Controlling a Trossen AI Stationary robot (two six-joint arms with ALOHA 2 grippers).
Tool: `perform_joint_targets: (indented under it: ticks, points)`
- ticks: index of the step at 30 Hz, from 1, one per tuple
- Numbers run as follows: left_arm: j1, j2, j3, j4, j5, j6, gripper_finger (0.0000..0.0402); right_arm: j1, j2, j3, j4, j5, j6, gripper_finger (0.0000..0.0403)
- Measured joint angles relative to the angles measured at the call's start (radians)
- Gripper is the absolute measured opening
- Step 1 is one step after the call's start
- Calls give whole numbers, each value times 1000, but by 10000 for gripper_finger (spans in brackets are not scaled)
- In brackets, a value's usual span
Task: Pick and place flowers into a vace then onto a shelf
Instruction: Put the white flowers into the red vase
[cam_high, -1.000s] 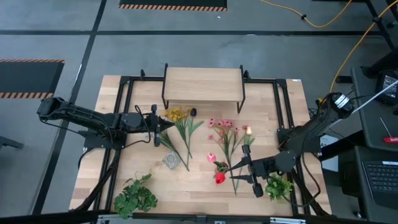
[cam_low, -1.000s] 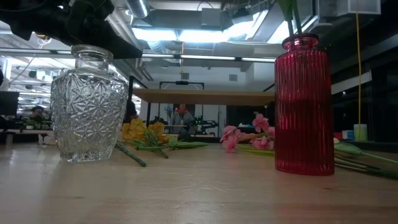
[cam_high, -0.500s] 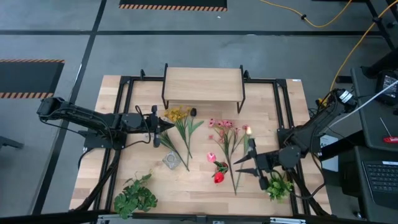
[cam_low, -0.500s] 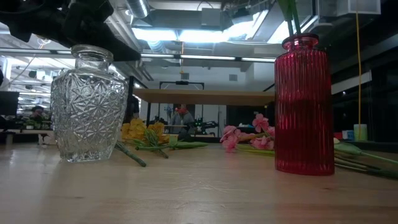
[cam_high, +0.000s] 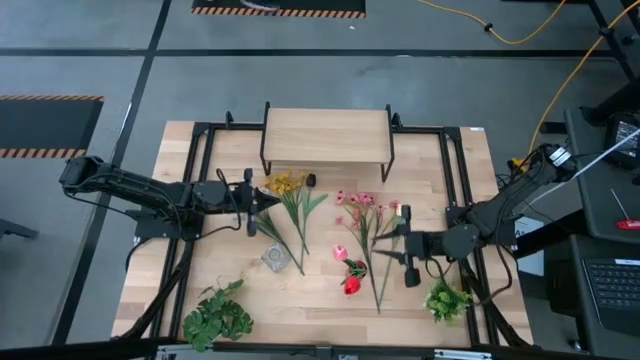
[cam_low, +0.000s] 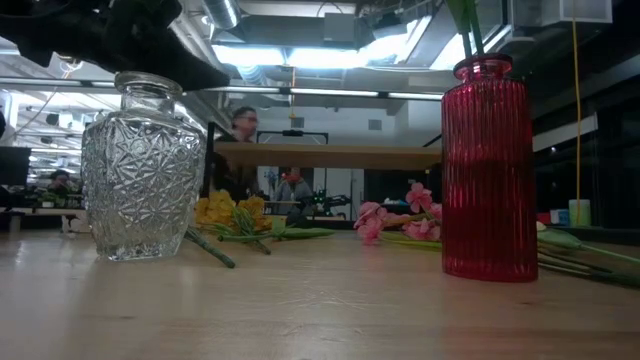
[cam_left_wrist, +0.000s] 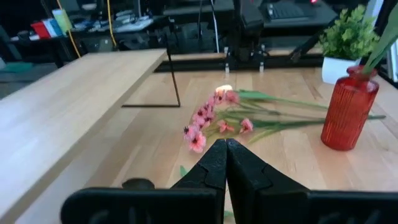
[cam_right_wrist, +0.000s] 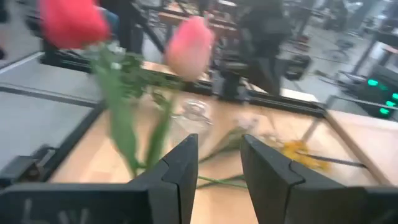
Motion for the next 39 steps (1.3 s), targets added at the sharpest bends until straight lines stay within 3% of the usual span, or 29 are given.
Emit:
perform_joint_targets:
  ticks: [6,11,22,33,39]
  points:
    - [0,-3,44,-76,27,60,2,-54,-56,0,-30,11,75,124]
    - [0,-3,155,-306,27,78,3,-122,-56,0,-54,65,131,124]
    - [-33,0,355,-801,26,24,2,-205,-51,-15,-193,66,224,124]
    - [-98,47,437,-1107,14,-21,2,-282,-33,-152,190,65,34,124]
    - [-112,167,507,-1262,20,-32,3,-332,-33,-157,223,10,26,124]
